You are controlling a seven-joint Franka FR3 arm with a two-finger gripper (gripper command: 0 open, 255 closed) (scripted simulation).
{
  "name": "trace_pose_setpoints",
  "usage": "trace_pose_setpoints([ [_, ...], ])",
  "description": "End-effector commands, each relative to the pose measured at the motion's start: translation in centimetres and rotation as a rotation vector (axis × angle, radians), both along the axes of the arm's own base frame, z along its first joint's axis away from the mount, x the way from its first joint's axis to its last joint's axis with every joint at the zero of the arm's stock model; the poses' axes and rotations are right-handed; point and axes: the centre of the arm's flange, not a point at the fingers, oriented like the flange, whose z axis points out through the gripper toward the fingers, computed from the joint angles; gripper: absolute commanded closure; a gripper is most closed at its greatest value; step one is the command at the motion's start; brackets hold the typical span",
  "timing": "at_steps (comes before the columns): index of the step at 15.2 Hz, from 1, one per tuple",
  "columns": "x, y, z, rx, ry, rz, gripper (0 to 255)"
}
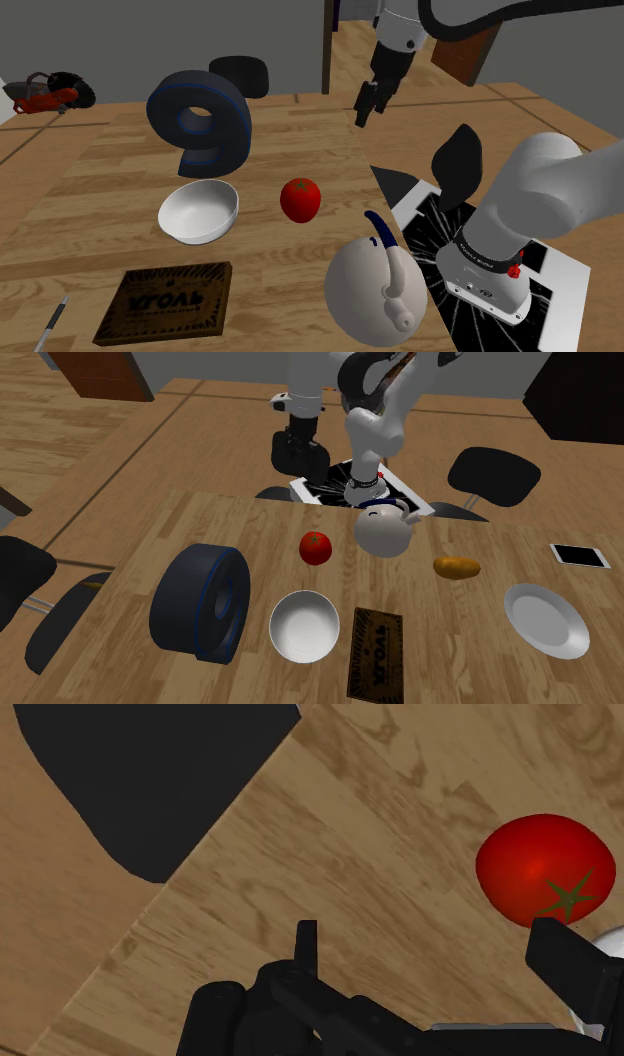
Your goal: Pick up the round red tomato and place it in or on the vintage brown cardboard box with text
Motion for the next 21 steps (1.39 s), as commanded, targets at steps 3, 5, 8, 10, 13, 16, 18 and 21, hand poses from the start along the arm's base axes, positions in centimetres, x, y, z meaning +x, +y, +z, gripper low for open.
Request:
trace_pose_setpoints([
  [3, -0.6, 3.9, -3.1, 0.032, -0.094, 0.101, 0],
  [5, -1.1, 5.7, -4.6, 0.047, -0.140, 0.152, 0],
  [8, -1.8, 8.5, -6.8, 0.070, -0.208, 0.229, 0],
  [10, -2.3, 10.4, -8.3, 0.085, -0.253, 0.280, 0],
  [13, -3.0, 12.6, -10.1, 0.103, -0.306, 0.340, 0],
  [16, -2.4, 13.0, -11.5, 0.103, -0.306, 0.340, 0],
  [18, -2.0, 13.3, -12.4, 0.103, -0.306, 0.340, 0],
  [21, -1.4, 13.6, -13.6, 0.103, -0.306, 0.340, 0],
])
